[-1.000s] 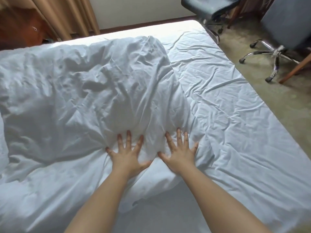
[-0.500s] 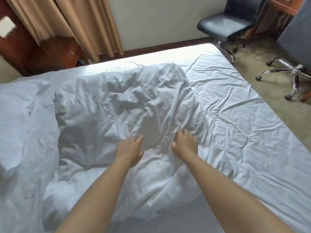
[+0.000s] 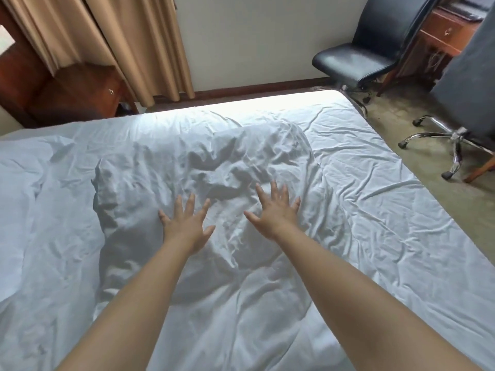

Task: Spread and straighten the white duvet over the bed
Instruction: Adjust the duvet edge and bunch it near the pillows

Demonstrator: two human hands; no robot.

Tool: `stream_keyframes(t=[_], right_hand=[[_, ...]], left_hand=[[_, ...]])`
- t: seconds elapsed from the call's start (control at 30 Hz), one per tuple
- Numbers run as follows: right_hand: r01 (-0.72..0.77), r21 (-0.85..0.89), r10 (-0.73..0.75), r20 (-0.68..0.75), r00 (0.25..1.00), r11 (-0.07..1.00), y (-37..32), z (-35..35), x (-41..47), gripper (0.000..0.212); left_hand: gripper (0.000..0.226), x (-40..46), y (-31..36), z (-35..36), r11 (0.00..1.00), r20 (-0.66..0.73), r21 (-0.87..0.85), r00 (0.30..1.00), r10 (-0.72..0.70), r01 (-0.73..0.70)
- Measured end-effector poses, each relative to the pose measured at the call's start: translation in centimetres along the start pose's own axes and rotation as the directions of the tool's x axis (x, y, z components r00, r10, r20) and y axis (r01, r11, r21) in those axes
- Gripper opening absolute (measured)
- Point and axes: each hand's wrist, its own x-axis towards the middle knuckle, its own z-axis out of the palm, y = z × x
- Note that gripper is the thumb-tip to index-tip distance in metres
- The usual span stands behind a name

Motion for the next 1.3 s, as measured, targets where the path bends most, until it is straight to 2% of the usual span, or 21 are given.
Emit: stream_keyframes(t=[0.13, 0.2, 0.37, 0.53, 0.63, 0.67, 0.77, 0.8, 0.83, 0.9, 0.97, 1.03, 1.13, 1.23, 1.3], right_hand=[[-0.011, -0.061, 0.009, -0.025, 1.0, 0.998, -0.2, 0.8, 2.9, 0.082], [-0.024, -0.066, 0.024, 0.003, 1.0, 0.998, 0.1, 1.7, 4.3, 0.082], [-0.017, -0.054, 0.014, -0.047, 0.999, 0.998, 2.1, 7.0, 6.7, 0.081], [-0.044, -0.095, 0.043, -0.01, 0.999, 0.994, 3.2, 11.7, 9.4, 0.079], [-0.036, -0.11, 0.036, -0.001, 0.999, 0.993, 3.2, 12.8, 10.7, 0.086], [-0.043, -0.106, 0.045, 0.015, 0.999, 0.993, 3.2, 12.9, 11.0, 0.09], [-0.051, -0.085, 0.054, 0.037, 0.998, 0.995, 3.1, 11.9, 11.0, 0.081], [-0.049, -0.064, 0.048, -0.02, 0.999, 0.997, 3.0, 11.5, 10.6, 0.075], [-0.034, -0.04, 0.028, -0.149, 0.988, 0.999, 2.9, 11.3, 10.3, 0.069], [0.017, 0.019, -0.008, -0.421, 0.907, 1.0, 2.2, 10.7, 10.1, 0.062], [0.087, 0.018, -0.067, -0.491, 0.868, 0.996, 0.7, 9.0, 10.4, 0.066], [0.123, -0.035, -0.126, -0.438, 0.89, 0.992, -1.0, 6.9, 11.5, 0.075], [0.147, -0.085, -0.163, -0.23, 0.959, 0.985, -3.0, 4.7, 13.4, 0.081], [0.132, -0.054, -0.139, -0.164, 0.977, 0.99, -3.9, 5.0, 15.0, 0.082], [0.115, -0.033, -0.118, -0.122, 0.985, 0.993, -4.1, 5.9, 16.4, 0.081]], left_hand=[[0.089, 2.8, -0.6, 0.6, 0.998, -0.015, 0.051, 0.999, -0.044, 0.044], [0.098, 3.9, -0.9, 1.4, 0.998, 0.033, 0.03, 0.998, -0.061, 0.06], [0.098, 7.6, -0.9, 5.4, 0.999, 0.034, 0.024, 0.999, 0.03, -0.031], [0.101, 10.3, -0.2, 11.1, 0.998, 0.033, 0.033, 0.998, 0.048, -0.049], [0.103, 11.6, -0.2, 12.3, 0.998, -0.001, -0.003, 0.998, 0.063, -0.063], [0.106, 12.1, -0.3, 12.3, 0.998, 0.031, -0.015, 0.998, 0.057, -0.057], [0.109, 12.0, -0.6, 12.0, 0.999, 0.079, 0.009, 0.996, 0.031, -0.031], [0.11, 11.4, -0.5, 11.5, 1.0, 0.056, 0.018, 0.998, 0.019, -0.02], [0.11, 10.8, -0.2, 11.1, 1.0, 0.012, 0.011, 1.0, 0.0, 0.0], [0.099, 9.7, -0.1, 10.6, 0.999, -0.215, -0.016, 0.976, -0.043, 0.041], [0.085, 9.4, -0.9, 9.4, 0.997, -0.38, -0.058, 0.923, -0.06, 0.041], [0.087, 10.1, -2.6, 7.3, 0.993, -0.401, -0.039, 0.909, -0.114, 0.107], [0.097, 12.1, -5.0, 4.5, 0.963, -0.287, 0.018, 0.924, -0.252, 0.269], [0.107, 13.1, -6.8, 3.4, 0.933, -0.158, -0.068, 0.919, -0.361, 0.354], [0.112, 14.0, -7.9, 4.4, 0.932, -0.117, -0.131, 0.928, -0.354, 0.339]])
